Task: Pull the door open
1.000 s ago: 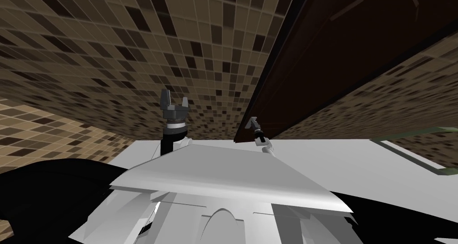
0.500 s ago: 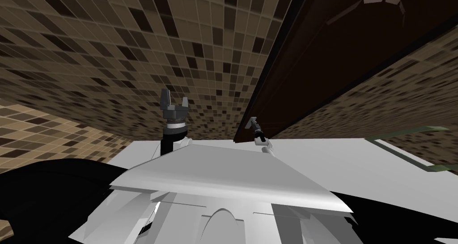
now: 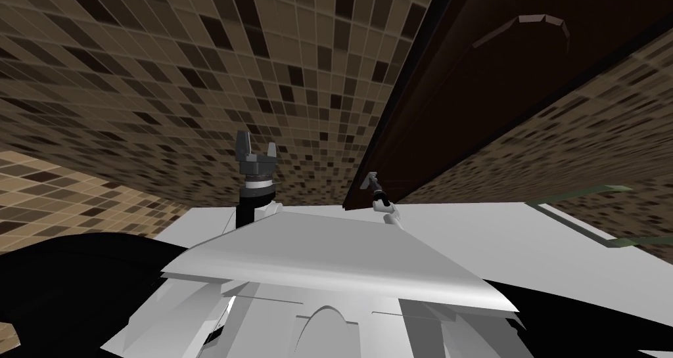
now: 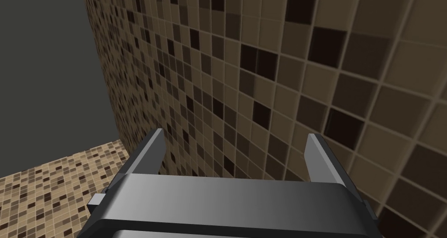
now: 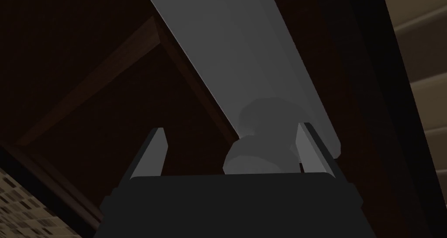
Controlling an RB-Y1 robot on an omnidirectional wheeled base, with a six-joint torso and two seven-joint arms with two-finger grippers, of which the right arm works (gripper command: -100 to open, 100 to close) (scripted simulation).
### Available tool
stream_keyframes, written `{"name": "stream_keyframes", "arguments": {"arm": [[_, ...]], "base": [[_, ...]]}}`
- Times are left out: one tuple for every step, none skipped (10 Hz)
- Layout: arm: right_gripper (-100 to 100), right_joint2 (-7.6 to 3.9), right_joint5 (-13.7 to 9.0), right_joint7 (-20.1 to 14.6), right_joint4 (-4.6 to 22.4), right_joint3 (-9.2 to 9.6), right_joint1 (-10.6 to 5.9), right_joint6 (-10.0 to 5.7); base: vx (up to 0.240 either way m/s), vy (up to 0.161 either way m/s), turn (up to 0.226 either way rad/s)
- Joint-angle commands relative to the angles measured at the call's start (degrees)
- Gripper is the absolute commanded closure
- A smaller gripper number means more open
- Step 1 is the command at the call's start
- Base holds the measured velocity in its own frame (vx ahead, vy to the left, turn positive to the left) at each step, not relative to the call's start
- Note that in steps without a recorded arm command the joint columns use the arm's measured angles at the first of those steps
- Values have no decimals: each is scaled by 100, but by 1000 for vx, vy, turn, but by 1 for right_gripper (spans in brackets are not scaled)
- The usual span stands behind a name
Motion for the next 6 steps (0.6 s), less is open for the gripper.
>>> {"name": "stream_keyframes", "arguments": {"arm": [[100, -157, -225, -52, -104, -143, 144, 153], [100, -157, -225, -52, -104, -143, 144, 153], [100, -157, -225, -52, -104, -143, 144, 153], [100, -155, -476, -132, -83, -163, 128, 413], [100, -155, -590, -132, -83, -163, 128, 413], [100, -155, -641, -132, -83, -163, 128, 413]], "base": [[-9, 5, 20], [-5, -11, -12], [1, -8, -5], [-9, -8, -43], [-22, 0, -16], [-18, 5, -28]]}}
